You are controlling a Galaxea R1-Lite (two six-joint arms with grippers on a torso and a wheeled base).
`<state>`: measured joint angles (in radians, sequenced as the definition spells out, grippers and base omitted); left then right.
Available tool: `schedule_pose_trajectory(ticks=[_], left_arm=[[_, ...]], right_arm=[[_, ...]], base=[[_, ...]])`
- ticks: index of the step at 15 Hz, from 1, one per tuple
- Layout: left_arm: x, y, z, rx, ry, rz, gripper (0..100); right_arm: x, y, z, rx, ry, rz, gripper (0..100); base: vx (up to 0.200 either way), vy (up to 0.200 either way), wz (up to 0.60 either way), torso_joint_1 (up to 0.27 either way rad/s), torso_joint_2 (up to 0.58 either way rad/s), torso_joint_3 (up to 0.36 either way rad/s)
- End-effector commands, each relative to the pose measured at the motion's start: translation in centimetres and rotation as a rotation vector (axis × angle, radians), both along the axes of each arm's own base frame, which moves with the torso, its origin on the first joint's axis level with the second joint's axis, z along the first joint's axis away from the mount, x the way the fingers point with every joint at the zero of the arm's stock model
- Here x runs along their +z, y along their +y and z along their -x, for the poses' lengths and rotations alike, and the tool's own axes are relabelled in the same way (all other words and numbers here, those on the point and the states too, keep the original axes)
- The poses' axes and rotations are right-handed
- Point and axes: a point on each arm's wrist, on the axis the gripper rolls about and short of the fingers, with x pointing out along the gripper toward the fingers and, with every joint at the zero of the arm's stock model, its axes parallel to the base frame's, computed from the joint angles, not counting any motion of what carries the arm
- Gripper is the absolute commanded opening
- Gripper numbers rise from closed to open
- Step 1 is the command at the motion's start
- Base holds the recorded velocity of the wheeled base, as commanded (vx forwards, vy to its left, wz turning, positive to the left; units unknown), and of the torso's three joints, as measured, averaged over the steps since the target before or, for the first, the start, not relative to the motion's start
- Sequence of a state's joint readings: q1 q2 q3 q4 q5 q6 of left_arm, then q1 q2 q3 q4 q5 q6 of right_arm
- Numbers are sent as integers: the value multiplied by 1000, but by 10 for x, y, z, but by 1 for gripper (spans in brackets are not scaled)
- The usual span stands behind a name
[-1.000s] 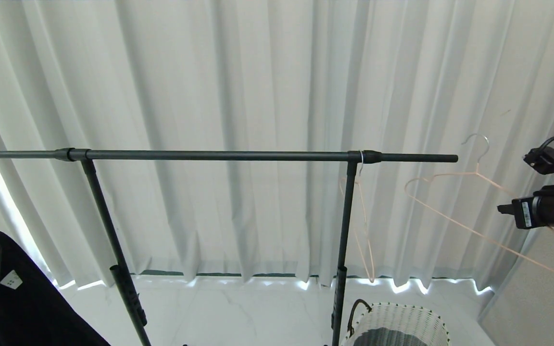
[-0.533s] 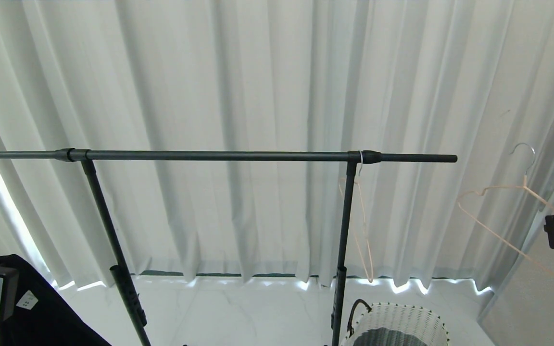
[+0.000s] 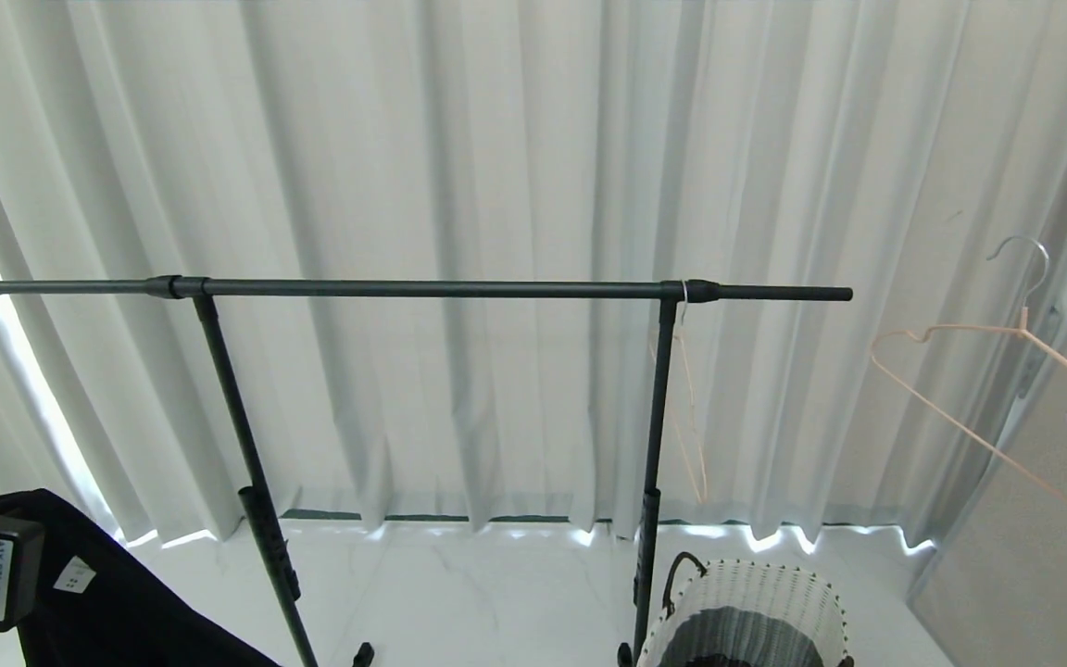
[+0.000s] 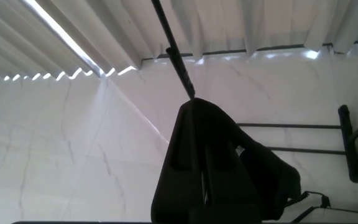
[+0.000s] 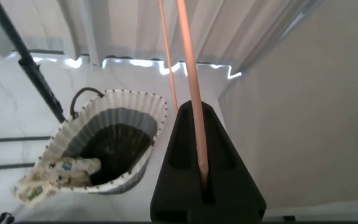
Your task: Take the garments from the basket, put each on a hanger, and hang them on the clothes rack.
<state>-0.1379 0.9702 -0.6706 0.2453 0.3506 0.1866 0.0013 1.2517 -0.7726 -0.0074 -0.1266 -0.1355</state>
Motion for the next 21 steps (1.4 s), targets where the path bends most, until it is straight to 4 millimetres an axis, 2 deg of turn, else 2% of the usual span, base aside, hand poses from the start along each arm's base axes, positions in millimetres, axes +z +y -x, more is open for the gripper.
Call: schedule_pose_trajectory(ticks=[1, 6, 10, 15, 21], left_arm=[[0, 0, 2, 0, -5, 0, 0], [-1, 1, 4, 1, -8, 2, 0], [0, 0, 4, -24, -24, 26, 0], [0, -1, 3, -35, -27, 40, 0], [2, -1, 1, -38, -28, 39, 0]], right_arm=[[5, 3, 6, 21, -24, 6, 0], [11, 8, 13, 53, -57, 4, 0], [18, 34, 27, 228, -101, -23, 0], [22, 59, 40, 422, -117, -113, 0], [19, 67, 44, 520, -92, -140, 0]], base=[[-200, 0, 0, 2, 7, -7], [-200, 0, 0, 4, 2, 4], [0, 0, 0, 0, 0, 0], [0, 200, 0, 2, 2, 4], [0, 200, 0, 2, 2, 4]])
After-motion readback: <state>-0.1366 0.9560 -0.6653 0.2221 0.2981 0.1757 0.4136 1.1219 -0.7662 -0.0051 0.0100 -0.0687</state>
